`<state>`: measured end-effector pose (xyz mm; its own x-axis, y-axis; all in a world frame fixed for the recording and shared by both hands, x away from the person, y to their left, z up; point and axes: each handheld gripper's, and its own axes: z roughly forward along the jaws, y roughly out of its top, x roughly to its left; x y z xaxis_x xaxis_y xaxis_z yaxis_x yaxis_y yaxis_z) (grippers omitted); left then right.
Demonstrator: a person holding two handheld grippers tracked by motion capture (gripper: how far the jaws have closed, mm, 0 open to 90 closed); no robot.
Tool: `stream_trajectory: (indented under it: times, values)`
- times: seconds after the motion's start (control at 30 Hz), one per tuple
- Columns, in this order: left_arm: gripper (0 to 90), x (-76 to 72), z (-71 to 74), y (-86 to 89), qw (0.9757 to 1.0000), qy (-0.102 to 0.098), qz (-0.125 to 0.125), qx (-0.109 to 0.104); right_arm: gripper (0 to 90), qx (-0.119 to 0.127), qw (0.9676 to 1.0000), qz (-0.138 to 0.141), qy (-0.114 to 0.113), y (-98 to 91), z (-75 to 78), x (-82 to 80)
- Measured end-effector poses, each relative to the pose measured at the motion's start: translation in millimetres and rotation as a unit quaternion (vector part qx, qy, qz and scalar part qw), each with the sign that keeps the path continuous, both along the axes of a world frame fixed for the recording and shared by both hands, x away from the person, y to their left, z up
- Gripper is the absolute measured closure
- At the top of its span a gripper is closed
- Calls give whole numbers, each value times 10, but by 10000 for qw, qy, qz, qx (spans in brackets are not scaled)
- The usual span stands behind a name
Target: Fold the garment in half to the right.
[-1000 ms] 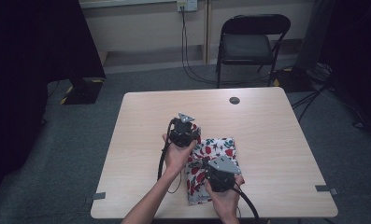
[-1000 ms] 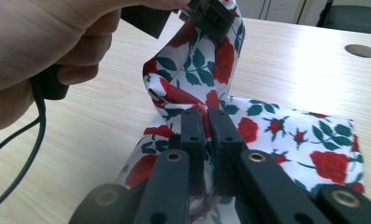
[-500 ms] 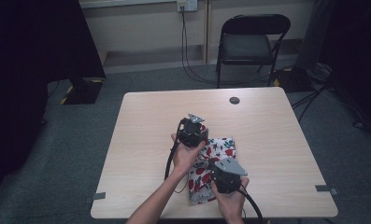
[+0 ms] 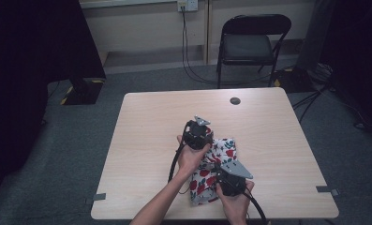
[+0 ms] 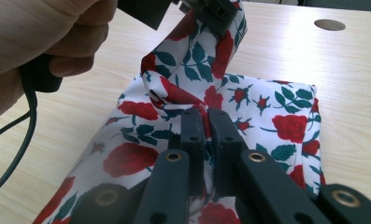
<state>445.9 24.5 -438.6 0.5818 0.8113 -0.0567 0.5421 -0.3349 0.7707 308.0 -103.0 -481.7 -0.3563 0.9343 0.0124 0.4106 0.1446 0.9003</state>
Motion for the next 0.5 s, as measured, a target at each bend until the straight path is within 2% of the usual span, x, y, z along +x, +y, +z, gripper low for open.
stream_trajectory:
  times: [0.5]
  values:
    - [812, 54, -194, -147, 9999, 133, -82, 32, 847, -8, 9998, -173, 140, -119, -160, -9]
